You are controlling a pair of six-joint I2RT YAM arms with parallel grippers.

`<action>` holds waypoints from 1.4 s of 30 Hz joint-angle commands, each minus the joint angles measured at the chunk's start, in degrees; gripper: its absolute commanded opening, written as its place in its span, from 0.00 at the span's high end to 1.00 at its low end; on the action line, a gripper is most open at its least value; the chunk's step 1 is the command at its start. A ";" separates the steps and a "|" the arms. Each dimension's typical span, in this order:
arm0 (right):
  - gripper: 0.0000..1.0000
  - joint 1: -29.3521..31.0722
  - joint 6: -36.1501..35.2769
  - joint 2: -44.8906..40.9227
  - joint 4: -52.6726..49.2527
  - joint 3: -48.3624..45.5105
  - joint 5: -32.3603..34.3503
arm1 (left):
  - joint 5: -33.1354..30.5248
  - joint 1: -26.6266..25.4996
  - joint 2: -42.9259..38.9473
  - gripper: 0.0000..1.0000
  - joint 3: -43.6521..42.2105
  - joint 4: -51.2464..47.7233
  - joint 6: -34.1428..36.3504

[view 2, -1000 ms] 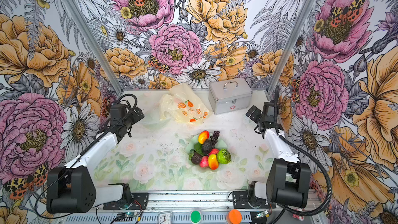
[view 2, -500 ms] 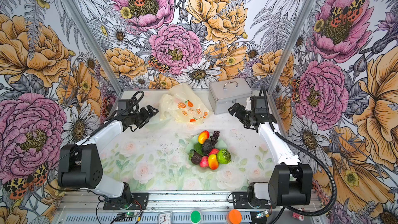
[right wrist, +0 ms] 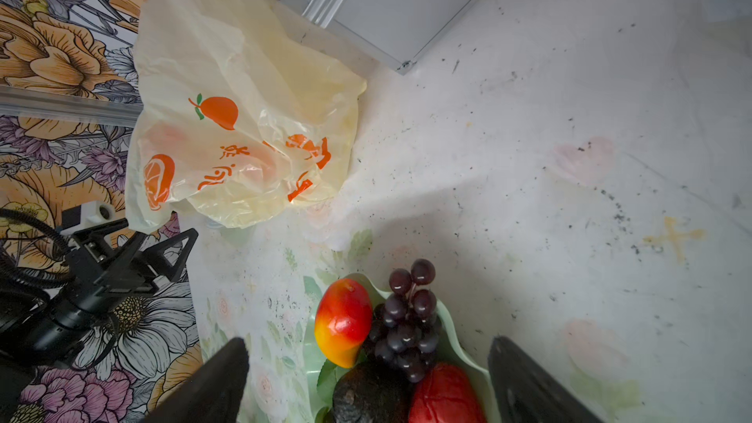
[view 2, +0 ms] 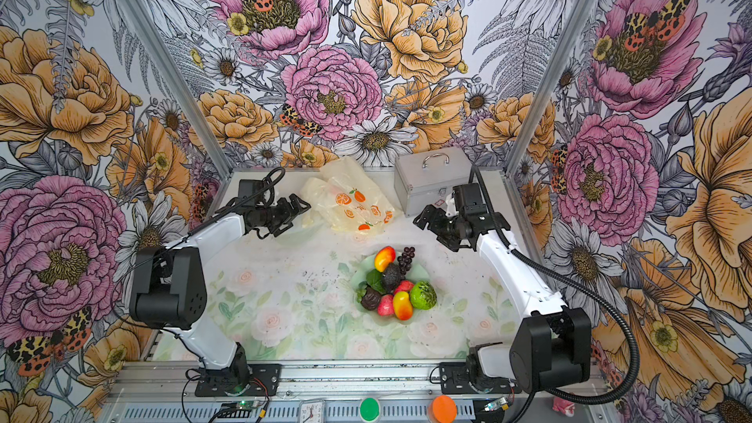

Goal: Place the fruits into the plastic bag
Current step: 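Reach both grippers toward the yellow plastic bag near the silver case, then grasp the bag's opening edges with both grippers and lift it upright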

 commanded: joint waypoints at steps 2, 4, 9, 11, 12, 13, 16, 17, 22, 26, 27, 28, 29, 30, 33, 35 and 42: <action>0.06 1.29 1.23 -0.27 -0.68 3.09 1.20 | 2.93 1.20 3.57 0.01 4.92 5.18 -4.28; 0.06 1.46 1.52 0.07 -0.74 3.55 1.26 | 2.74 1.00 7.05 0.01 7.40 5.20 -4.63; 0.06 1.84 1.57 2.71 -1.11 6.65 0.79 | 3.80 -0.61 13.99 0.01 13.74 5.20 -5.86; 0.05 2.06 1.49 3.96 -1.20 8.41 0.70 | 3.80 -1.51 16.14 0.08 15.53 5.03 -6.13; 0.05 2.25 1.53 4.48 -1.29 9.14 0.67 | 4.08 -1.73 16.79 0.16 15.97 4.94 -6.44; 0.05 2.37 1.56 4.93 -1.29 9.88 0.65 | 4.61 -1.73 17.41 0.31 16.47 4.97 -7.15; 0.05 3.15 1.49 6.18 -1.29 12.67 0.98 | 5.66 -1.56 16.63 0.90 16.70 5.20 -9.03; 0.05 3.47 1.24 6.40 -1.29 13.59 1.32 | 5.39 -1.40 15.16 1.00 16.23 5.20 -9.58; 0.05 6.38 0.05 8.39 -1.29 19.63 2.50 | 3.58 -2.10 5.82 1.00 14.81 4.31 -10.81; 0.05 11.30 -1.73 11.67 -1.29 25.99 1.79 | 3.81 -4.74 -0.60 1.00 14.72 1.47 -11.87; 0.05 12.66 -2.22 12.66 -1.29 27.40 1.36 | 4.17 -5.39 -1.30 1.00 14.82 0.87 -12.04; 0.04 14.33 -2.74 13.80 -1.36 29.06 0.79 | 4.38 -6.14 -2.09 1.00 14.96 0.00 -12.11; 0.00 15.90 -3.20 14.95 -1.40 30.66 0.34 | 4.46 -7.13 -2.79 0.99 15.13 -0.92 -11.95; 0.01 17.36 -3.35 15.96 -1.54 31.93 0.22 | 4.53 -8.07 -3.35 0.99 15.13 -1.67 -11.58; 0.00 20.23 -0.98 18.74 -1.82 34.85 -0.01 | 3.60 -11.52 -6.03 0.98 13.21 -3.23 -11.17; 0.00 21.25 1.36 19.85 -1.84 35.50 1.75 | 2.33 -13.49 -8.21 0.98 10.82 -3.23 -11.33; 0.01 22.34 0.26 23.82 -4.69 38.14 9.36 | 1.56 -17.29 -11.60 0.98 6.28 -3.17 -11.06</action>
